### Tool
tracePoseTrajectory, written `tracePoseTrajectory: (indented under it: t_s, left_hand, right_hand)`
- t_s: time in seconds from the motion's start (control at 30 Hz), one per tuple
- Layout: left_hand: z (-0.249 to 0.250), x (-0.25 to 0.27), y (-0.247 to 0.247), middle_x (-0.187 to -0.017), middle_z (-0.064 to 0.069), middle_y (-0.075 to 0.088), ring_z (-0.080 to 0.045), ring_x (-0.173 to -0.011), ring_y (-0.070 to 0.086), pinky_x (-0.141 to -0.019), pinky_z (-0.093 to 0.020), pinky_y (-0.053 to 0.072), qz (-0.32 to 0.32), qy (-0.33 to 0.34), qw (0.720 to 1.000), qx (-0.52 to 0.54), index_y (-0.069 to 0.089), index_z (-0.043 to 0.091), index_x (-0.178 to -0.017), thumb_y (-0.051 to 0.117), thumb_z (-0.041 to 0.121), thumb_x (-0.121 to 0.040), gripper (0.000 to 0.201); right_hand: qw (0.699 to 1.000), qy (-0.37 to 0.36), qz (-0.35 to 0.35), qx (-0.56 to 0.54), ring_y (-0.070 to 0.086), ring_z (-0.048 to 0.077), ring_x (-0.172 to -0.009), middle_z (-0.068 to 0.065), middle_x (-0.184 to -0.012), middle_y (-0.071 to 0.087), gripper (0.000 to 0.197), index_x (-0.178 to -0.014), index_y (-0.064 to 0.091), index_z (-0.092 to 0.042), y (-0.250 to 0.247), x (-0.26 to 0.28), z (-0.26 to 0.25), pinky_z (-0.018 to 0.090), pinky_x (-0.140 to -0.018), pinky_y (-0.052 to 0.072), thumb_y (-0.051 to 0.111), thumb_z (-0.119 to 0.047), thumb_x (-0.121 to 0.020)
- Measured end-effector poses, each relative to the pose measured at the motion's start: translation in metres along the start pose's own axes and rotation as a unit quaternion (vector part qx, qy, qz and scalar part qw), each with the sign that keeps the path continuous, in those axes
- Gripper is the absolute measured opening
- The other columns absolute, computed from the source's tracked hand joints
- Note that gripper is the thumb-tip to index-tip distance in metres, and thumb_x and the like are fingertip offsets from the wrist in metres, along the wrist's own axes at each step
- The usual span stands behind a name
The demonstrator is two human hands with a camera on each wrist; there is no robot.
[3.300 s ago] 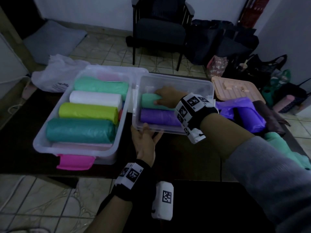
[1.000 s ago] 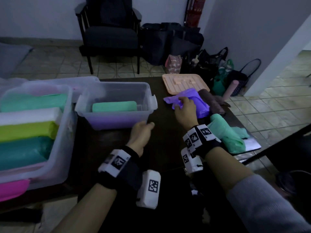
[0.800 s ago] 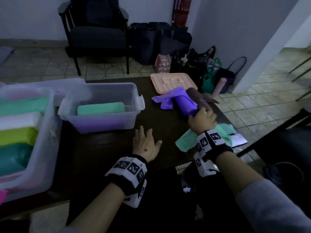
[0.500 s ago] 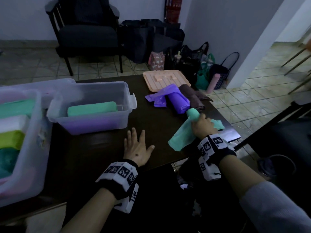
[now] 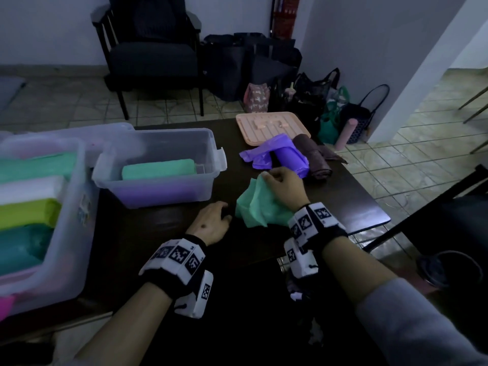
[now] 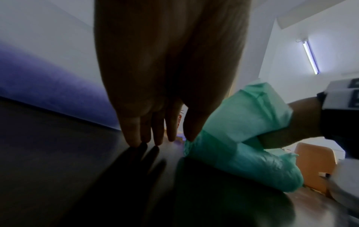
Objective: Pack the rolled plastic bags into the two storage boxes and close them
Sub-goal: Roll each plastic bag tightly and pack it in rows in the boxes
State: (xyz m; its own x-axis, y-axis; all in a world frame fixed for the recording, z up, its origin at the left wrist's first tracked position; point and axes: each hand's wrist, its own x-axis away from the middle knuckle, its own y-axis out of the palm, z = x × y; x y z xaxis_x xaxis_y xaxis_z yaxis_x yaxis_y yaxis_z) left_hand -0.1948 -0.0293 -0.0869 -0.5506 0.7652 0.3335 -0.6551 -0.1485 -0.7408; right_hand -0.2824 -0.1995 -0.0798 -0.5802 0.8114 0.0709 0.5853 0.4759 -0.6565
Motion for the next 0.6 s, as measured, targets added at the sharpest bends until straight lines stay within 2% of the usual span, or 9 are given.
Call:
tracePoseTrajectory:
  t_s: [0.07, 0.13, 0.2, 0.27, 0.3, 0.37, 0.47, 0.53, 0.6]
  left_hand:
    - [0.000, 0.000, -0.003, -0.147, -0.009, 0.037, -0.022, -0.135, 0.035, -0.107, -0.028, 0.027, -0.005, 0.001, 1.000, -0.006, 0.036, 0.014, -0.142, 0.049, 0.024, -0.096, 0.049]
    - [0.003, -0.002, -0.004, -0.146, -0.008, 0.038, -0.022, -0.134, 0.036, -0.107, -0.028, 0.028, -0.004, 0.003, 1.000, -0.008, 0.036, 0.014, -0.142, 0.053, 0.026, -0.094, 0.053]
    - [0.007, -0.005, -0.005, -0.146, -0.008, 0.038, -0.022, -0.134, 0.036, -0.106, -0.029, 0.030, -0.003, 0.000, 1.000, 0.000, 0.034, 0.016, -0.143, 0.057, 0.030, -0.091, 0.058]
    - [0.012, -0.009, -0.005, -0.147, -0.008, 0.036, -0.022, -0.134, 0.036, -0.108, -0.031, 0.030, -0.008, 0.013, 1.000, 0.007, 0.030, 0.016, -0.145, 0.064, 0.030, -0.086, 0.069]
    - [0.014, -0.011, -0.003, -0.147, -0.008, 0.035, -0.022, -0.135, 0.035, -0.109, -0.032, 0.029, -0.012, 0.027, 1.000, 0.007, 0.026, 0.017, -0.146, 0.068, 0.027, -0.084, 0.075]
    - [0.017, -0.016, 0.000, -0.149, -0.008, 0.030, -0.021, -0.136, 0.032, -0.112, -0.032, 0.027, -0.020, 0.063, 0.998, 0.009, 0.019, 0.019, -0.148, 0.073, 0.020, -0.078, 0.089]
    - [0.022, -0.023, 0.006, -0.150, -0.004, 0.026, -0.021, -0.138, 0.028, -0.114, -0.032, 0.024, -0.030, 0.123, 0.992, -0.008, 0.016, 0.025, -0.149, 0.076, 0.011, -0.072, 0.099]
    - [0.025, -0.028, 0.009, -0.147, -0.003, 0.033, -0.024, -0.134, 0.033, -0.112, -0.037, 0.027, -0.043, 0.155, 0.986, -0.045, 0.022, 0.028, -0.147, 0.074, 0.011, -0.071, 0.093]
    - [0.026, -0.032, 0.012, -0.138, -0.004, 0.043, -0.028, -0.126, 0.040, -0.107, -0.040, 0.032, -0.044, 0.167, 0.982, -0.079, 0.032, 0.028, -0.143, 0.067, 0.013, -0.078, 0.075]
  right_hand:
    - [0.998, -0.016, 0.046, -0.041, 0.057, 0.017, -0.097, 0.009, -0.106, 0.063, 0.037, -0.116, 0.058, -0.006, -0.009, -0.006, -0.006, 0.016, -0.073, 0.034, 0.055, -0.035, -0.093]
    - [0.995, -0.037, 0.087, -0.029, 0.051, 0.016, -0.085, 0.008, -0.093, 0.058, 0.030, -0.106, 0.059, -0.002, -0.020, -0.008, -0.009, 0.017, -0.062, 0.026, 0.050, -0.029, -0.096]
    - [0.992, -0.055, 0.110, 0.005, 0.052, 0.021, -0.080, 0.011, -0.086, 0.058, 0.025, -0.090, 0.058, -0.003, -0.028, -0.010, -0.003, 0.024, -0.063, 0.026, 0.047, -0.024, -0.097]
    - [0.993, -0.053, 0.099, 0.027, 0.058, 0.030, -0.080, 0.019, -0.082, 0.063, 0.030, -0.075, 0.055, -0.004, -0.033, -0.011, 0.006, 0.031, -0.064, 0.036, 0.045, -0.023, -0.095]
    - [0.995, -0.039, 0.084, 0.039, 0.060, 0.033, -0.081, 0.020, -0.082, 0.065, 0.032, -0.073, 0.058, -0.002, -0.035, -0.011, 0.010, 0.034, -0.068, 0.041, 0.044, -0.023, -0.094]
    - [0.997, -0.004, 0.052, 0.060, 0.060, 0.035, -0.086, 0.021, -0.088, 0.067, 0.033, -0.079, 0.064, -0.003, -0.038, -0.010, 0.019, 0.037, -0.075, 0.047, 0.042, -0.024, -0.093]
    - [0.997, 0.030, 0.003, 0.074, 0.059, 0.034, -0.100, 0.022, -0.106, 0.065, 0.038, -0.099, 0.066, -0.002, -0.039, -0.008, 0.030, 0.035, -0.085, 0.043, 0.038, -0.029, -0.098]
    - [0.995, 0.054, -0.051, 0.071, 0.056, 0.032, -0.108, 0.021, -0.116, 0.062, 0.048, -0.111, 0.063, -0.001, -0.038, -0.007, 0.033, 0.035, -0.093, 0.041, 0.036, -0.038, -0.100]
    - [0.990, 0.070, -0.110, 0.046, 0.054, 0.028, -0.111, 0.017, -0.121, 0.059, 0.057, -0.118, 0.059, -0.002, -0.038, -0.003, 0.031, 0.037, -0.100, 0.040, 0.033, -0.048, -0.098]
